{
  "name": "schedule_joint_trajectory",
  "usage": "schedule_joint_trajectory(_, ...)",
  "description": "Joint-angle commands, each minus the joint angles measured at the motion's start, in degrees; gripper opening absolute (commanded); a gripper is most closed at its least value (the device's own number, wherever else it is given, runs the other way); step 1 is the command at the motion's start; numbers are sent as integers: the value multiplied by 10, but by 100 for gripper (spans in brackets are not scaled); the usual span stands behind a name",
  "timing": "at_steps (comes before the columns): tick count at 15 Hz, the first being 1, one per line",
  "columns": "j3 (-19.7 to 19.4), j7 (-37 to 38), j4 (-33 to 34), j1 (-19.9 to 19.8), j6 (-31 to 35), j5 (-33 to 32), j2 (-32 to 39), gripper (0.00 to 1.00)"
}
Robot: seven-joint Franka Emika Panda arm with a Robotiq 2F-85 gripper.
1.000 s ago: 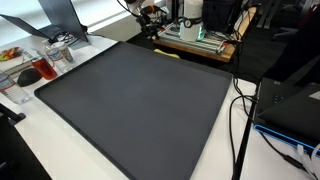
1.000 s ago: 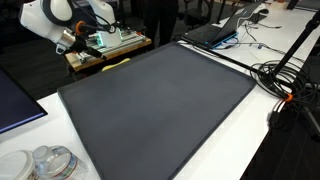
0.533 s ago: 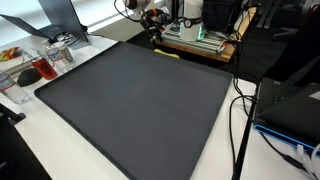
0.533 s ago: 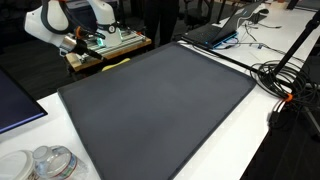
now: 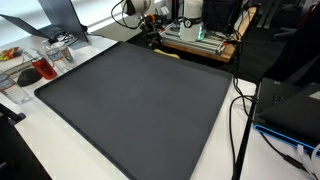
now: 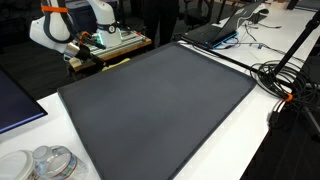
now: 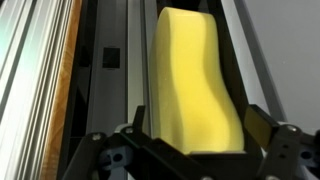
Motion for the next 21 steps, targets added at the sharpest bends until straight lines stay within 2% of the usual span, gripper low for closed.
schedule_joint_trajectory(1, 6, -28, 32, -29, -15, 27, 50, 100)
schedule_joint_trajectory(4, 18, -37, 51, -49, -20, 44, 73, 97)
schedule_joint_trajectory(5, 23, -41, 57, -56, -23, 52, 81, 77)
schedule_joint_trajectory(7, 34, -44, 68, -63, -28, 68, 92, 70)
schedule_joint_trajectory(12, 47, -43, 84, -61, -22, 97, 110, 33)
schedule_joint_trajectory(17, 35, -45, 70, -58, -16, 87, 93, 2)
schedule_joint_trajectory(21, -2, -42, 29, -46, 6, 39, 49, 1)
